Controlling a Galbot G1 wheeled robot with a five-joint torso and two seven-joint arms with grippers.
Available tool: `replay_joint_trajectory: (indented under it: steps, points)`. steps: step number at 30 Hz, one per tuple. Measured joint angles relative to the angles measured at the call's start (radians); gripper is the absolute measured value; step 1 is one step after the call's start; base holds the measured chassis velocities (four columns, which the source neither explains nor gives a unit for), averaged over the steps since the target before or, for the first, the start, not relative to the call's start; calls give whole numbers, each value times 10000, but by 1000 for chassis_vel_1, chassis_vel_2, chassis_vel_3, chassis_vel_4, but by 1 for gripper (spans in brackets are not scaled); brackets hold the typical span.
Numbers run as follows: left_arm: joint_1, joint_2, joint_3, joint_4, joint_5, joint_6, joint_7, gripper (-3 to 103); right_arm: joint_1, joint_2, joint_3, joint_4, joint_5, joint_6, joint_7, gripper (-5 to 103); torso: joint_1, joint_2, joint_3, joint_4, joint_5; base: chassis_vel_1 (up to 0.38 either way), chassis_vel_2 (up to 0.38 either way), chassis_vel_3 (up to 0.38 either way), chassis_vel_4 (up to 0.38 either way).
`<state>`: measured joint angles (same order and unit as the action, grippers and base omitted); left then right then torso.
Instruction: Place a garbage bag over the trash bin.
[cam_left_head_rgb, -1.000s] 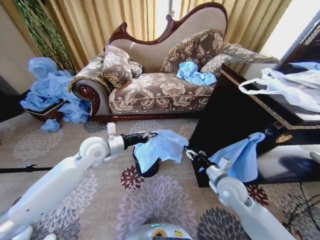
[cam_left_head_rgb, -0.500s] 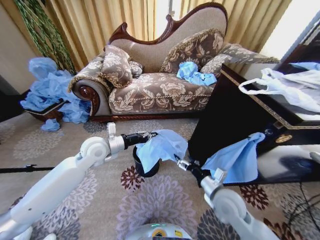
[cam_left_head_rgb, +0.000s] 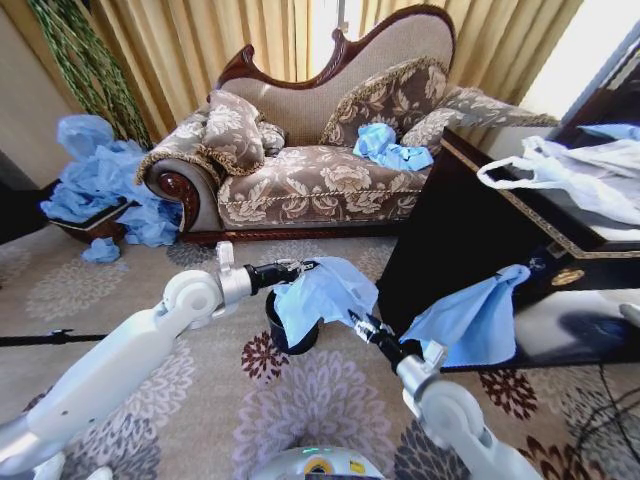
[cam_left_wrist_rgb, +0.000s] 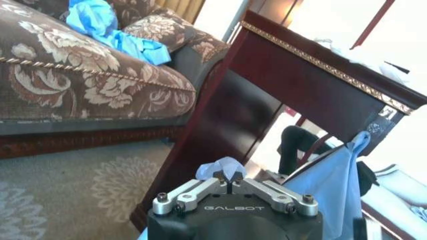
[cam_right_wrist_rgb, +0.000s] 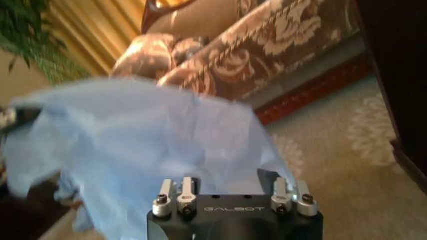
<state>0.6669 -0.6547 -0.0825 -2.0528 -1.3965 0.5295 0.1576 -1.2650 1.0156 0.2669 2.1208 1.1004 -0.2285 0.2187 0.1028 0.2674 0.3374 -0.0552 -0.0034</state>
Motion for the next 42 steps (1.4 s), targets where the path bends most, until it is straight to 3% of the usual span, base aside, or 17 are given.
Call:
replay_joint_trajectory:
  steps: [4, 6, 7, 15, 28, 30, 42]
  points:
    - [4, 15, 0, -32, -1, 3, 8, 0, 593, -22, 5, -61, 764, -14, 287, 42, 0, 0, 0, 1, -1, 0, 0, 0, 0]
    - [40, 27, 0, -74, -1, 4, 13, 0, 1036, -27, -22, -258, 1088, -20, 397, 32, 0, 0, 0, 0, -1, 0, 0, 0, 0]
    - [40, 27, 0, -74, -1, 4, 13, 0, 1036, -27, -22, -258, 1088, -20, 397, 32, 0, 0, 0, 0, -1, 0, 0, 0, 0]
    - [-3, 34, 8, -90, 1, 6, 50, 0, 1555, 108, -300, -423, 1888, -261, 510, 0, 0, 0, 0, -1, 0, 0, 0, 0, 0]
    - [-62, 34, 34, -44, 0, -20, -78, 0, 1606, 569, -428, -539, 2965, -644, 116, -2, 0, 0, 0, 0, 0, 0, 0, 0, 0]
    - [-128, 21, 99, 32, 0, -26, -72, 0, 1676, 386, -516, -550, 3152, -841, -354, -2, 0, 0, 0, 1, -1, 0, 0, 0, 0]
    - [-763, -232, 409, 291, -125, -46, -222, 0, 1060, 291, -771, -109, 3130, -1377, -1485, 0, 0, 0, -1, -4, 0, 0, 0, 0, 0]
